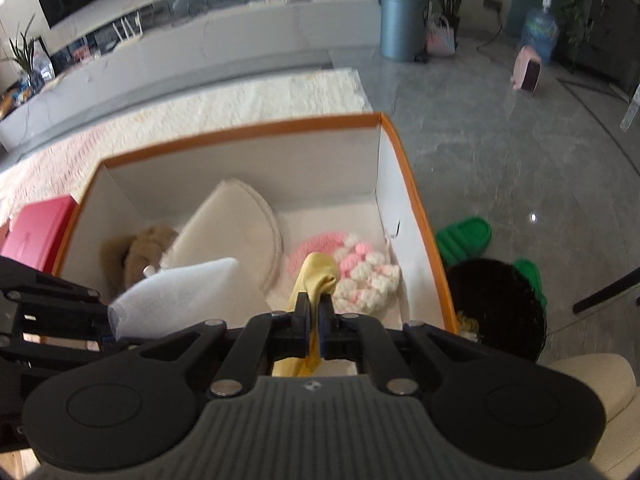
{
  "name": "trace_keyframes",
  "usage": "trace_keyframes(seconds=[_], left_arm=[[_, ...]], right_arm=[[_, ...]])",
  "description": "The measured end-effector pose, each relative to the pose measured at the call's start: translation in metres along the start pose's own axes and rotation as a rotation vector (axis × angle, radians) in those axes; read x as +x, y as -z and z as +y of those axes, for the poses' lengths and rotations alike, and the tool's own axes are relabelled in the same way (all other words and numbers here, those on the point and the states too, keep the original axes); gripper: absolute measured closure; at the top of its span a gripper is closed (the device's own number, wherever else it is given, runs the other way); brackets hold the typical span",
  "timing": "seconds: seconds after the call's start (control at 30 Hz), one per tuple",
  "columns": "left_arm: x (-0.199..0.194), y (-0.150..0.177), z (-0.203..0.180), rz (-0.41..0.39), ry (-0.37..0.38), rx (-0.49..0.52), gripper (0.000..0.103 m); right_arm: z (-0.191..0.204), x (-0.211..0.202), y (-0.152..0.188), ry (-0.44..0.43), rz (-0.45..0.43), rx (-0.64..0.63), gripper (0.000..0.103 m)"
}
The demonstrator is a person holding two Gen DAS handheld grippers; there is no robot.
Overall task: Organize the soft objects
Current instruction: 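Carry the mesh bag and yellow cloth with both grippers over the orange box, then open both grippers to drop the mesh bag and cloth into the box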
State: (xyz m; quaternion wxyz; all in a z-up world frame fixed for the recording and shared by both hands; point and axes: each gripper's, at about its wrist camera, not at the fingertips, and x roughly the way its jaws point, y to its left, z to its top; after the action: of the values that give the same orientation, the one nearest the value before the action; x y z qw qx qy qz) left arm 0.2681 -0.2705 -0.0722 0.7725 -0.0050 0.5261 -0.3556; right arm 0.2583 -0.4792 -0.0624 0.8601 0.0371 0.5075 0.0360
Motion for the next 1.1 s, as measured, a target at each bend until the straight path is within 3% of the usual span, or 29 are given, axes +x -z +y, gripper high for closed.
trace_keyframes(seconds=[0.2,0.3,0.4,0.47,0.53,0.63,0.83,1.1], left_arm=[[0.027,-0.004,0.009,0.056,-0.038,-0.049,0.096],[0.032,-0.003,0.012,0.070,-0.065,-0.051,0.088],[0.029,-0.001,0.011,0.054,-0.075,-0.046,0.070],[0.024,-0.001,0.010,0.028,-0.075,-0.039,0.042],[0.017,-0.002,0.007,0.001,-0.088,-0.026,0.036],[0.003,-0.004,0.003,-0.027,-0.078,-0.017,0.024],[-0.027,-0.006,-0.005,-0.065,-0.116,0.033,0.016],[-0.066,0.001,-0.009,-0.153,-0.143,0.030,0.015]], right_arm=[[-0.005,0.029,-0.006,-0.017,0.112,0.002,0.101],[-0.007,0.042,-0.005,-0.023,0.156,0.018,0.100],[-0.007,0.049,-0.005,-0.016,0.171,0.022,0.095],[-0.005,0.048,-0.006,-0.013,0.176,0.016,0.093],[-0.004,0.044,-0.009,-0.006,0.172,0.004,0.089],[-0.001,0.034,-0.012,0.007,0.155,-0.014,0.075],[0.002,0.010,-0.015,0.028,0.128,-0.020,0.059],[0.009,-0.027,-0.013,0.022,0.062,0.013,0.040]])
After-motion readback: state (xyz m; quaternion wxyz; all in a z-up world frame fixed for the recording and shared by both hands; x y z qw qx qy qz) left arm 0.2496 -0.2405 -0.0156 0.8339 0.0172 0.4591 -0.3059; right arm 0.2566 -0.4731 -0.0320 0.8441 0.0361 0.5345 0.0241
